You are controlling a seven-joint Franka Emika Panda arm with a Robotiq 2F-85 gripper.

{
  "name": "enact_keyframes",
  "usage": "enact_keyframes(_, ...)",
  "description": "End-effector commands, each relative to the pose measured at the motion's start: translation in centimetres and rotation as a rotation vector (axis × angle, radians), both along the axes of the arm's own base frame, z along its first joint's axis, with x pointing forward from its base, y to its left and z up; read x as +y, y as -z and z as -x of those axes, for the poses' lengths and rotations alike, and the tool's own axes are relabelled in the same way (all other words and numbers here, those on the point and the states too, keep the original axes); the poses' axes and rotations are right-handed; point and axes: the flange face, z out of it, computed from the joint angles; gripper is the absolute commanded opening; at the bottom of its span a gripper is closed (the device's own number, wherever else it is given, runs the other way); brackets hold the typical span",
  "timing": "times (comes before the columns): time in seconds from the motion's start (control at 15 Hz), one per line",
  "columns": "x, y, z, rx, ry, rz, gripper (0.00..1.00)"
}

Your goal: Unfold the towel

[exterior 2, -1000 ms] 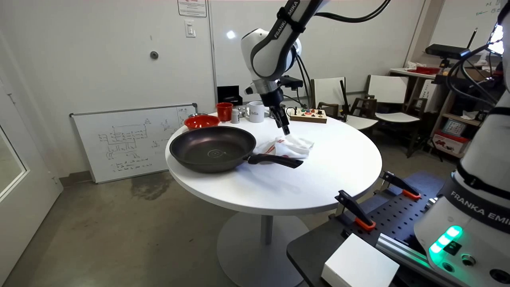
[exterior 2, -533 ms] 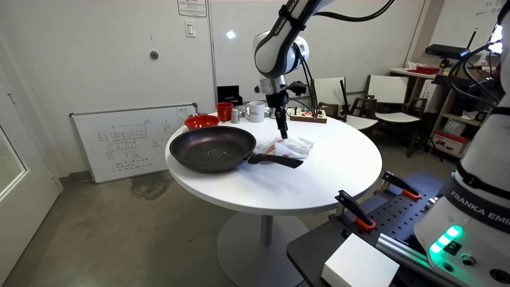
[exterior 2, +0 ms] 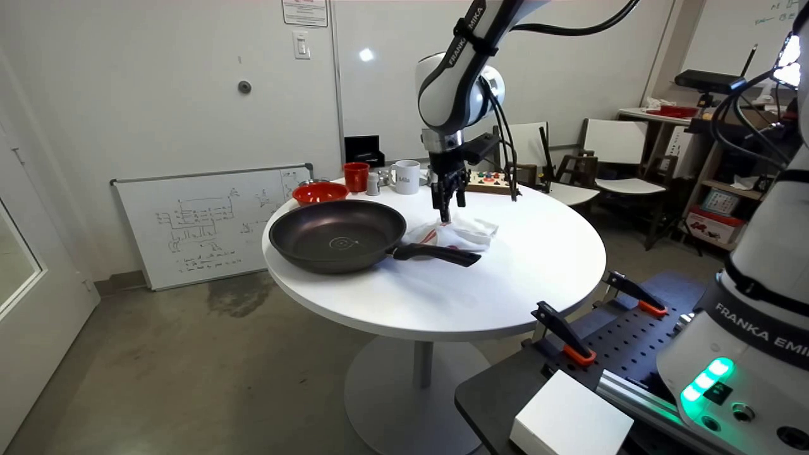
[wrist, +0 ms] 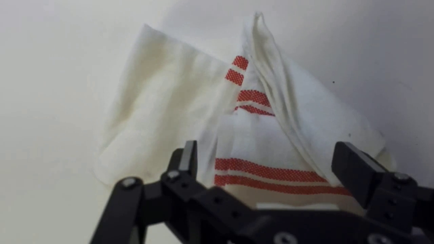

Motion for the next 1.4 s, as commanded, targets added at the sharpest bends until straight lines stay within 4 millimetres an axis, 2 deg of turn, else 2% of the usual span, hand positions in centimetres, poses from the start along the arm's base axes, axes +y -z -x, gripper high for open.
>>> enact_keyframes(0.0, -1.5, 0.1, 1.0, -0.034, 0.191, 0.065, 1.0)
enact_keyframes(0.2, -2.0, 0.5, 1.6, -0.028, 0.344, 0.081, 1.0)
enact_keyframes(0.33, -1.4, 0.5, 1.9, -0.017, 0.349, 0.006, 1.0)
enact_keyframes(0.73, 1.9, 0.0, 2.0, -0.029, 0.228, -0.229, 1.0)
enact_keyframes(1.33, 4.0, 0.9, 3.5, 0.023, 0.076, -0.23, 1.0)
